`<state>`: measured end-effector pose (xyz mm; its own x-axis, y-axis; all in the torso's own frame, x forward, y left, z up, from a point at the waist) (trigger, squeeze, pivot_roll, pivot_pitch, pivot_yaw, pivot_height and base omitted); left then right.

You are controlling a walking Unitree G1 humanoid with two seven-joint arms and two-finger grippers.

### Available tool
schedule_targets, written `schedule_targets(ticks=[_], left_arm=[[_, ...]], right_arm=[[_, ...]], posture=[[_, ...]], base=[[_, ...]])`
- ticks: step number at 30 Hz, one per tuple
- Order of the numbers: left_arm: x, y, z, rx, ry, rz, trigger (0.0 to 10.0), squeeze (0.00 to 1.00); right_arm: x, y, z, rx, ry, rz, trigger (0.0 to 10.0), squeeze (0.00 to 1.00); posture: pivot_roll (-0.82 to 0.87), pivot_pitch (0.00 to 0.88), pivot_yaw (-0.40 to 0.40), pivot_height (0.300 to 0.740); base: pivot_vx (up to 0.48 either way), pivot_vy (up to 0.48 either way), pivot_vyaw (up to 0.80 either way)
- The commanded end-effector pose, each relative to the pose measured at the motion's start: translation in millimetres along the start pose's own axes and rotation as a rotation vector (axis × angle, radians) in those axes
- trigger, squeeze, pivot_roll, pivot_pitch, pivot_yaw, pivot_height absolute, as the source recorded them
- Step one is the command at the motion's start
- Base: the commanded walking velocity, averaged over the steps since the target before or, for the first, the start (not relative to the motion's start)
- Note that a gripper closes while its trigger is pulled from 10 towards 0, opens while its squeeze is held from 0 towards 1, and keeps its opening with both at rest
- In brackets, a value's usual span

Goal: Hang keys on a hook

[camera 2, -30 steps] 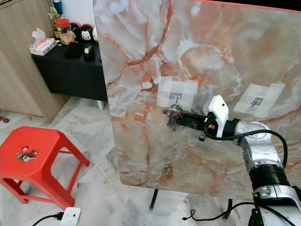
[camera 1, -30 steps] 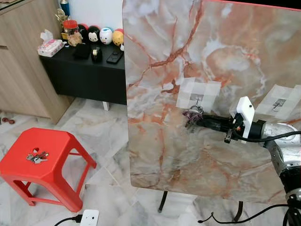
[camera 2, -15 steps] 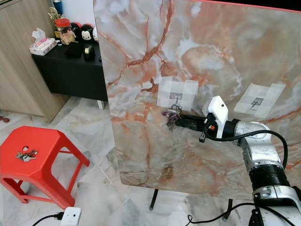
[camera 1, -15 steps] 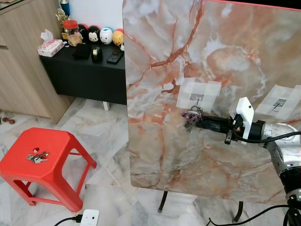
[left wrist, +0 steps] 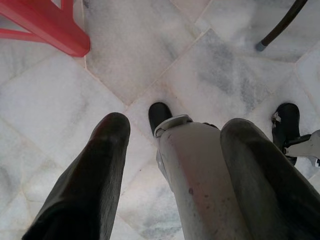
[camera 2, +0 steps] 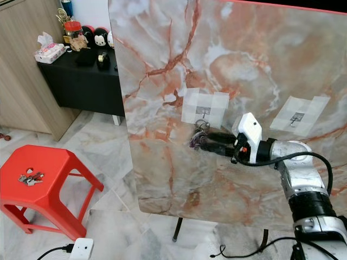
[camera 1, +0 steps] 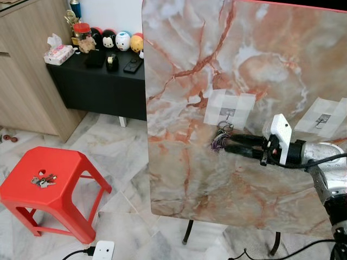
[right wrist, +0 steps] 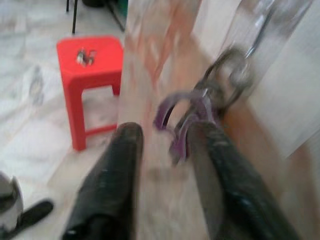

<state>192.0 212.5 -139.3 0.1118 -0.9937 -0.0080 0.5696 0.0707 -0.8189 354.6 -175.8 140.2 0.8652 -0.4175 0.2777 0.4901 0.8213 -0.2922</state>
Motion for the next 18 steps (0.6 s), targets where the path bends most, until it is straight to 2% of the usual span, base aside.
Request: schedule_targets(ticks=[1, 4, 5, 7, 8, 9, 10, 11, 13, 15, 18], left_arm=[[1.8, -0.3, -3.0, -0.010, 0.013, -0.008, 10.0, 0.00], [1.7, -0.3, -3.1, -0.010, 0.014, -0.008, 10.0, 0.00], [1.6, -0.3, -3.1, -0.010, 0.014, -0.008, 10.0, 0.00], [1.6, -0.3, -3.3, -0.011, 0.014, -0.008, 10.0, 0.00], [1.9, -0.3, -3.4, -0.012, 0.013, -0.008, 10.0, 0.00], [1.9, -0.3, -3.4, -0.011, 0.012, -0.008, 10.0, 0.00], [1.9, -0.3, -3.5, -0.011, 0.010, -0.007, 10.0, 0.00], [1.9, -0.3, -3.5, -0.011, 0.010, -0.007, 10.0, 0.00], [1.3, -0.4, -3.5, -0.012, 0.009, -0.005, 10.0, 0.00], [0.8, -0.4, -3.7, -0.014, 0.012, -0.005, 10.0, 0.00], [0.2, -0.3, -3.4, -0.016, 0.016, -0.006, 10.0, 0.00]], right_arm=[[-3.7, -4.4, -4.7, -0.052, -0.031, 0.025, 10.0, 1.00], [-9.2, -5.9, -13.2, -0.096, -0.038, 0.048, 10.0, 1.00], [-11.8, -7.4, -23.0, -0.148, -0.041, 0.055, 10.0, 1.00], [-15.7, -13.1, -50.4, -0.292, -0.069, 0.050, 10.0, 1.00], [-14.5, -23.4, -80.4, -0.423, -0.059, -0.011, 10.0, 0.88], [-12.0, -28.4, -93.1, -0.466, -0.024, -0.071, 10.0, 0.00], [-9.9, -33.0, -104.1, -0.502, 0.015, -0.131, 10.0, 0.00], [-9.9, -33.0, -104.1, -0.502, 0.015, -0.131, 10.0, 0.00], [-11.0, -38.3, -123.6, -0.539, 0.106, -0.238, 10.0, 0.00], [-17.9, -44.0, -146.9, -0.588, 0.213, -0.348, 10.0, 0.00], [-36.6, -43.7, -172.0, -0.589, 0.384, -0.465, 10.0, 0.00]], posture=[[-0.13, 0.068, -0.063, 0.740], [-0.13, 0.069, -0.062, 0.740], [-0.13, 0.068, -0.063, 0.740], [-0.14, 0.068, -0.064, 0.740], [-0.13, 0.068, -0.068, 0.740], [-0.13, 0.069, -0.069, 0.740], [-0.13, 0.069, -0.069, 0.740], [-0.13, 0.069, -0.069, 0.740], [-0.13, 0.069, -0.067, 0.740], [-0.14, 0.071, -0.063, 0.740], [-0.14, 0.069, -0.063, 0.740]], base=[[0.000, 0.000, 0.00], [0.000, 0.000, 0.00], [0.000, 0.000, 0.00], [0.000, 0.000, 0.00], [0.000, 0.000, 0.00], [0.000, 0.000, 0.00], [0.000, 0.000, 0.00], [0.000, 0.000, 0.00], [0.000, 0.000, 0.00], [0.000, 0.000, 0.00], [0.000, 0.000, 0.00]])
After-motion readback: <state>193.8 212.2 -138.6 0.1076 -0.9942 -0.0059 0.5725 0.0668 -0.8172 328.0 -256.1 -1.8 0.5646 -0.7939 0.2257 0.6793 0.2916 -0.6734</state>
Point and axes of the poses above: a point about 5 cm out from each wrist's last joint towards the gripper, its own y axis pointing out of the wrist towards the gripper, its own z axis along the axis of the wrist's last joint, x = y × z, the point moved 6 cm from there along y, pointing out of the wrist towards the gripper, and after that the axes turned 9 degrees about -y, right-handed, at the moved point
